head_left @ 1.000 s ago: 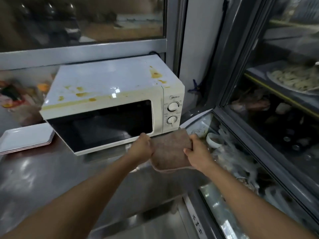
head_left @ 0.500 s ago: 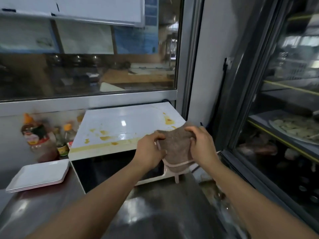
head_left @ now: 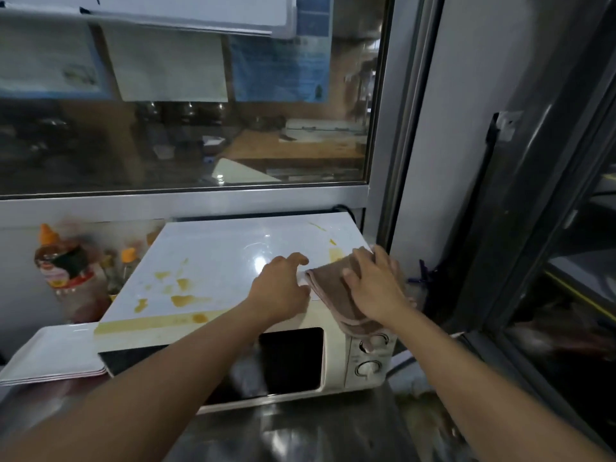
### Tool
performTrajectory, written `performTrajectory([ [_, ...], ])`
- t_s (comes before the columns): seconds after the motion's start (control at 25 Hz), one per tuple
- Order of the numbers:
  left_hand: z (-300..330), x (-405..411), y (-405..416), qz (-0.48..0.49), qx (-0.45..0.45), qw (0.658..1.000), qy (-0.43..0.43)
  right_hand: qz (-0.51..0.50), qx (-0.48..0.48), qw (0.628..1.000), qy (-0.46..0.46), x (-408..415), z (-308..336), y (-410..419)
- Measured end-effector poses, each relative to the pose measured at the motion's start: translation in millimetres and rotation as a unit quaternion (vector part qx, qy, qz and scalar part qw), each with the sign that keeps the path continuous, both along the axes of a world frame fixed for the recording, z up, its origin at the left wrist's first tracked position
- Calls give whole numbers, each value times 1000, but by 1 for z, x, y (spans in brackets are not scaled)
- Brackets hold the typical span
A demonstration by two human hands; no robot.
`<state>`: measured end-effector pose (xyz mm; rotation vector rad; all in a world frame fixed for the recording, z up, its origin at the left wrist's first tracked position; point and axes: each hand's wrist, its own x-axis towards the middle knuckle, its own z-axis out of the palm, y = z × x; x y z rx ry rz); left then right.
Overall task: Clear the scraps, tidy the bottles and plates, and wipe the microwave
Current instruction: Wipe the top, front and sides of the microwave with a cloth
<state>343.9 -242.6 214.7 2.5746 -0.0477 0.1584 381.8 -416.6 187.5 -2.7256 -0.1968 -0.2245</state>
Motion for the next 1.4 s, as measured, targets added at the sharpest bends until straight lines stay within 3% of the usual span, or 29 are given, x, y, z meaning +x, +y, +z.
performTrajectory([
  [0.16, -13, 30, 15, 41, 138, 990, 7, 17, -116, 993, 5, 5, -25, 11],
  [0.24, -16, 46, 22, 47, 166, 985, 14, 45, -127, 991, 11, 18, -27, 6],
  [0.68, -32, 73, 45, 60, 151, 987, -12, 175, -129, 976, 18, 143, -11, 27],
  [0.92, -31, 69, 44, 54, 161, 986, -1, 209, -126, 968, 56, 100, -10, 16],
  [1.16, -21, 85, 55, 52, 202, 978, -29, 217, -113, 970, -2, 19, -24, -4],
  [1.4, -23, 125, 84, 62, 193, 979, 17, 147, -125, 980, 44, 102, -12, 7],
])
